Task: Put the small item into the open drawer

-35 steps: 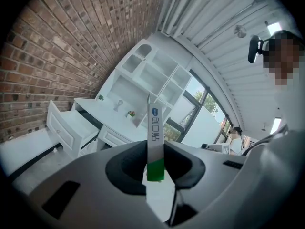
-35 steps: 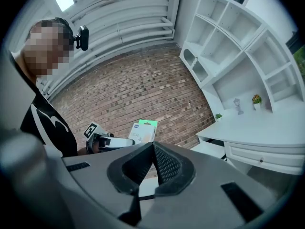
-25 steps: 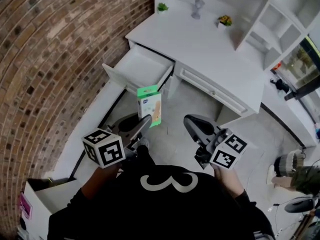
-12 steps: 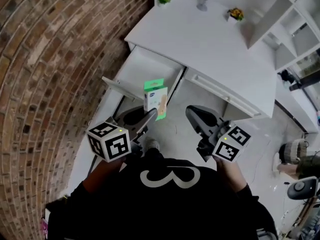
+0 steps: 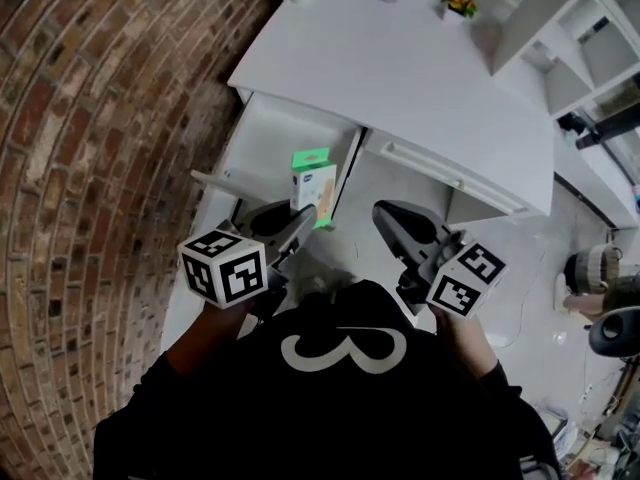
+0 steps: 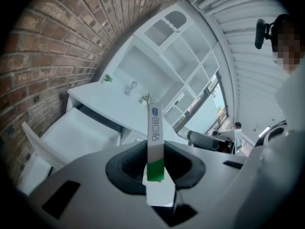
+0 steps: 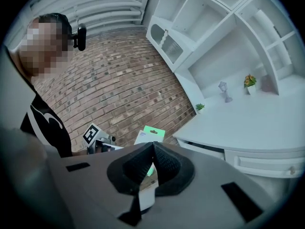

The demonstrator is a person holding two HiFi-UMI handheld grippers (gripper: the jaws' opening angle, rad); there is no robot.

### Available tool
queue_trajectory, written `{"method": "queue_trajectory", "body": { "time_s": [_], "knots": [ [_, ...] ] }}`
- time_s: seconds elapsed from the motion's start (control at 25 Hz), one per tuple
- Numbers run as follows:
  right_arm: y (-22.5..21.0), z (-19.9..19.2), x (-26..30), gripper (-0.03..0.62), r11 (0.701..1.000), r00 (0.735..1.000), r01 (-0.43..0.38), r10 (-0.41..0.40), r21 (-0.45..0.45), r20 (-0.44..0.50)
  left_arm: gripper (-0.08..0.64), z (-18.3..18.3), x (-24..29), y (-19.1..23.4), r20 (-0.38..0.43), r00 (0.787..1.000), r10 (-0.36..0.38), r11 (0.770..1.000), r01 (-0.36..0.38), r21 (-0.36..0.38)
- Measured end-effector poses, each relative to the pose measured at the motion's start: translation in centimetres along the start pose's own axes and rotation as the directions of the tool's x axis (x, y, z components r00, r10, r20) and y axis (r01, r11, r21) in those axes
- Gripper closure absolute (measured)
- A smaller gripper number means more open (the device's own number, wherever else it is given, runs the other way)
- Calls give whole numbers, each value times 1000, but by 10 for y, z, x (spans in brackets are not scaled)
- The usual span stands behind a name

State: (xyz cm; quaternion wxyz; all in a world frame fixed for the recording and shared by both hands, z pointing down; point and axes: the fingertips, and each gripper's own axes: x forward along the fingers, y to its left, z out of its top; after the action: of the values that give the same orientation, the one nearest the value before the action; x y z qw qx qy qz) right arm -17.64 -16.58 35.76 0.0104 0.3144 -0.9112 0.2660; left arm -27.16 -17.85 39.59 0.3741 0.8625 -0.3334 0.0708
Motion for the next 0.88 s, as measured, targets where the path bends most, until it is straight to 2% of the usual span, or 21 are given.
{"method": "queue_trajectory", "body": {
  "time_s": [0.2,0.36,0.44,0.56,0.6,0.68,0.76,0.88],
  "knots": [
    [-33,2,4,582,1000,1000,-7,7,23,10,469,-1,36,21,-56,997,57,998,-55,34],
    [-49,19,2,583,999,999,-33,33,19,16,469,-3,63,23,-104,990,93,995,-89,46],
    [-41,25,-24,583,998,998,-63,63,16,18,469,-19,65,-2,-129,983,129,991,-123,59],
    [-4,32,-92,583,991,991,-134,134,0,21,469,-58,45,-68,-149,964,218,974,-206,91],
    [-1,36,-100,582,989,989,-147,147,-2,23,469,-62,44,-74,-156,958,239,969,-225,100],
    [-27,47,-73,581,990,990,-138,138,2,23,469,-49,64,-40,-183,951,250,966,-232,113],
    [-73,55,-18,583,994,994,-113,113,13,10,469,-25,100,24,-225,942,251,966,-227,127],
    [-130,57,16,583,993,993,-114,114,31,-7,469,-20,146,80,-281,915,291,954,-258,149]
  ]
}}
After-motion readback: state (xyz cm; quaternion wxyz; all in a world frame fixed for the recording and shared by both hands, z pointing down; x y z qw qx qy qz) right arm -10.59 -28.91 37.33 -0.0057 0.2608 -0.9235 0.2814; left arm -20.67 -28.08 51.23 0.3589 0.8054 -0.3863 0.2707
